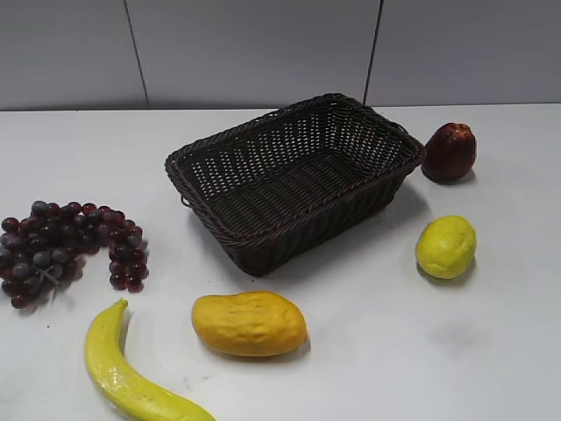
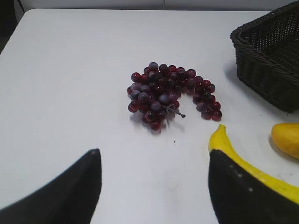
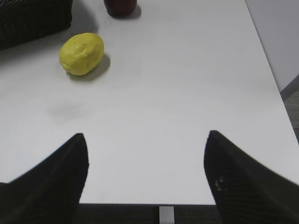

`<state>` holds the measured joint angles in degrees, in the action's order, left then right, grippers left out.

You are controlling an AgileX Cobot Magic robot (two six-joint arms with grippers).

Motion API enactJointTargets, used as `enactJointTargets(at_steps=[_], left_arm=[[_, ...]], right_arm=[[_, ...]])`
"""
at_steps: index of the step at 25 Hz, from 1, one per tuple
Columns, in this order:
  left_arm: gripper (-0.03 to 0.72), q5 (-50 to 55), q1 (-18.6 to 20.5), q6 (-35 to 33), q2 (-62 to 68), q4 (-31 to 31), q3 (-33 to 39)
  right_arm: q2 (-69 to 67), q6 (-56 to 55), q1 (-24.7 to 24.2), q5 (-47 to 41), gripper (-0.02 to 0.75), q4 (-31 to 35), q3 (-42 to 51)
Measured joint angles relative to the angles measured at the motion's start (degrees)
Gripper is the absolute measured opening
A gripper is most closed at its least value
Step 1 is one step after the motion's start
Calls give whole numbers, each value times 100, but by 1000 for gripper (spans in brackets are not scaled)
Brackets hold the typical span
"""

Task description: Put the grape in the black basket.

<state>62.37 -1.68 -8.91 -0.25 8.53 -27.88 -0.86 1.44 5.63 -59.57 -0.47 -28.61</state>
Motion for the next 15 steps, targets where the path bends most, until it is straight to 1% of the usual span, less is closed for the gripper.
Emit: enactJointTargets(at_steps=[15], left_arm=[[536, 0, 0, 0, 0, 0, 0]], right_arm=[[0, 0, 0, 0, 584, 0, 0]])
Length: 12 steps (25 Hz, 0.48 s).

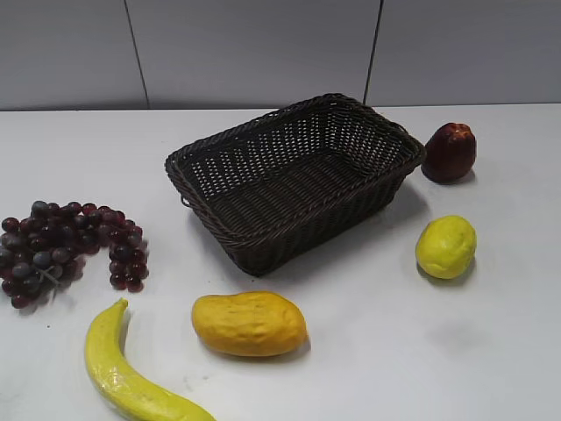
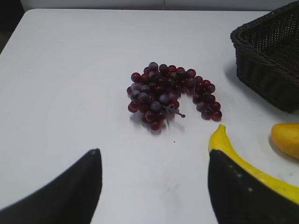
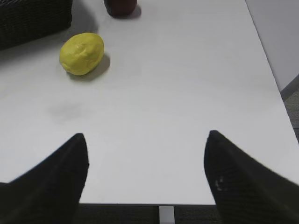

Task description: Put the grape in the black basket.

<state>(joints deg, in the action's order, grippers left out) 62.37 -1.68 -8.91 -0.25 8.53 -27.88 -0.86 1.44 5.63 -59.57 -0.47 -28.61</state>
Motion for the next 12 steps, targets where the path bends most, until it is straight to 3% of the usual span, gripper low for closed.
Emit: enactJointTargets(at_steps=[12], left_arm=[[503, -6, 0, 0, 0, 30, 0]], right_arm=[[0, 0, 0, 0, 584, 0, 0]])
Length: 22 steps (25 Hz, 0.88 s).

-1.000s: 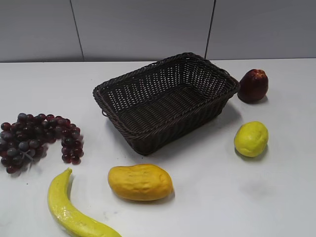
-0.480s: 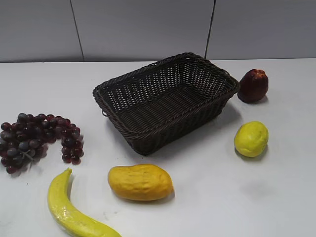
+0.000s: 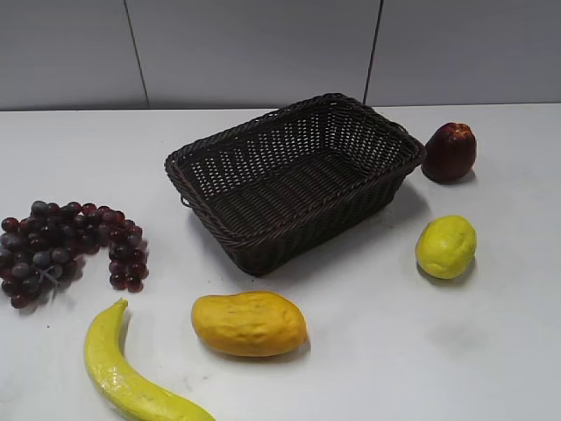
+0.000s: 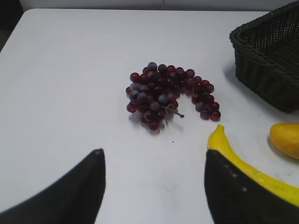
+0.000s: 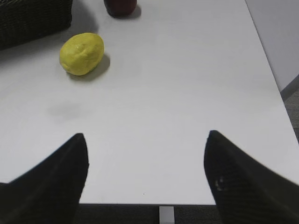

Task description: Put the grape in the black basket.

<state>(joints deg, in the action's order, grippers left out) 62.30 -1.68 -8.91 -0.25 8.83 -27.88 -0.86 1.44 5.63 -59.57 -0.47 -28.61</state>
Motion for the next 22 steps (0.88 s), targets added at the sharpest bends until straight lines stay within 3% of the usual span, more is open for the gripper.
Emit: enactJointTargets(at_steps=[13, 19, 22], left_arm=[[472, -21, 0, 0, 0, 34, 0], [576, -57, 0, 0, 246, -44, -203], [587, -65, 0, 0, 647, -55, -393]], right_arm=[[0, 0, 0, 0, 584, 0, 0], [0, 0, 0, 0, 584, 0, 0], [0, 0, 0, 0, 584, 0, 0]])
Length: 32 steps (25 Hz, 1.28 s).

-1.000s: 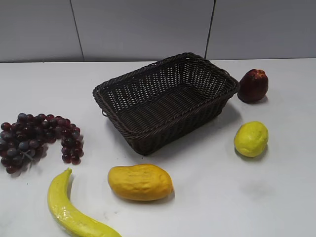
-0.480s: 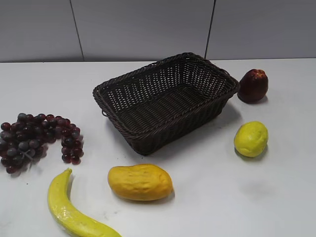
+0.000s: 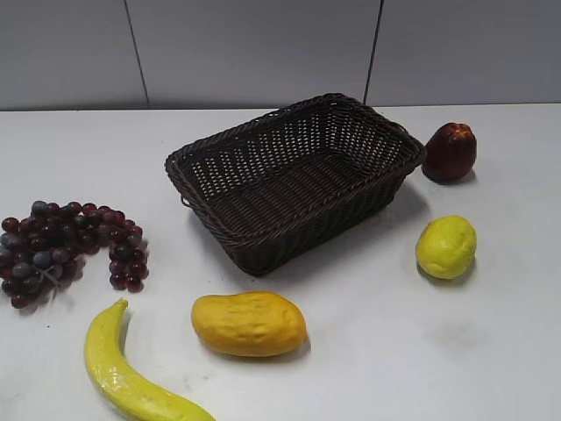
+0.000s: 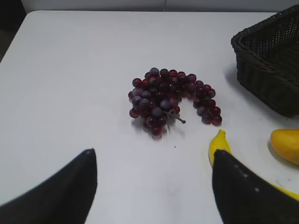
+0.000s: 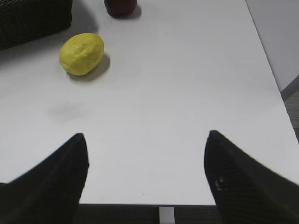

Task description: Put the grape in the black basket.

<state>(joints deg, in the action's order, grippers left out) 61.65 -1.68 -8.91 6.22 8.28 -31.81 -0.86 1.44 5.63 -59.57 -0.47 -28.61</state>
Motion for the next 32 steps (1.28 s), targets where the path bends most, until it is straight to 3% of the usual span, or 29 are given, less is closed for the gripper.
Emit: enactJointTargets(at_steps=[21, 32], left_arm=[[586, -737, 0, -107, 4372, -17, -279], [585, -900, 0, -488, 5902, -17, -1520]], right_arm=[[0, 0, 0, 0, 584, 0, 0], [0, 0, 0, 0, 584, 0, 0]])
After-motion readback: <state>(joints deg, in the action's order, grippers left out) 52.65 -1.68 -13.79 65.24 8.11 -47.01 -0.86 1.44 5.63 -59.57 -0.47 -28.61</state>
